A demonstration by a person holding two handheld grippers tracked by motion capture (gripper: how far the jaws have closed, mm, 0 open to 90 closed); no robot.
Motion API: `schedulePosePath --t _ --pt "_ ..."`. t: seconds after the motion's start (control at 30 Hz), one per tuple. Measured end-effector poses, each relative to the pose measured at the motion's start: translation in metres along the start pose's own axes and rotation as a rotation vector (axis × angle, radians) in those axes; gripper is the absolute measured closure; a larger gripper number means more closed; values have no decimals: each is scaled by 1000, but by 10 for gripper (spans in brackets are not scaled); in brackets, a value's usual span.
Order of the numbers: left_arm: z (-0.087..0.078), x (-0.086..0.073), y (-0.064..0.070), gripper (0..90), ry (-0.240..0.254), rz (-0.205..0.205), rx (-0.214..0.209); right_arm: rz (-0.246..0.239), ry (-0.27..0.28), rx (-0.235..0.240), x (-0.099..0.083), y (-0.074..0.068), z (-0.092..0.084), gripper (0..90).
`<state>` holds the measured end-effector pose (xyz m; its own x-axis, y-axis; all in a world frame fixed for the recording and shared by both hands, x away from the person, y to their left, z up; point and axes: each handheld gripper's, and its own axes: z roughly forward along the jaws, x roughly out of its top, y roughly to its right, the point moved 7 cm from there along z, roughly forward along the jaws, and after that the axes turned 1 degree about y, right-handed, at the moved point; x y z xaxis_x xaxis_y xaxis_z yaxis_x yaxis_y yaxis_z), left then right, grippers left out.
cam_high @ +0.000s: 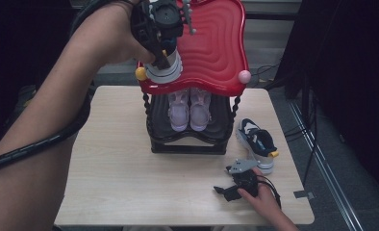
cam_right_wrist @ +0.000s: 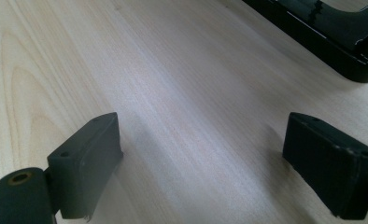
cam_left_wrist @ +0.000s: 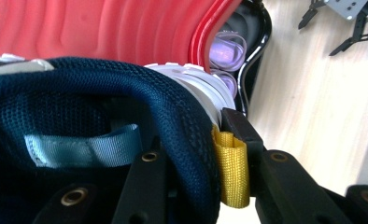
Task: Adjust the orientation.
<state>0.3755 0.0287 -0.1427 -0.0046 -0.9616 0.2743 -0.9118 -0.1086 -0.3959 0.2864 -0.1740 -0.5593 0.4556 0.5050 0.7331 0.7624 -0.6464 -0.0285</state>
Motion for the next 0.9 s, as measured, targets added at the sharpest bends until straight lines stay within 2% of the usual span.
schedulePosePath --t 0.17,0.37,0.47,0.53,0.9 --pt "9 10 -5 717 -10 23 1 1 0 0 0 0 0 108" --pt "22 16 -12 715 -7 48 -9 0 -1 -2 0 0 0 108" --pt "28 18 -15 715 -21 69 -11 0 -1 -1 0 0 0 108" --pt "31 21 -18 714 -10 70 -13 0 -1 -1 0 0 0 108" --pt "47 24 -29 711 -25 86 -18 0 -1 -1 0 0 0 108"
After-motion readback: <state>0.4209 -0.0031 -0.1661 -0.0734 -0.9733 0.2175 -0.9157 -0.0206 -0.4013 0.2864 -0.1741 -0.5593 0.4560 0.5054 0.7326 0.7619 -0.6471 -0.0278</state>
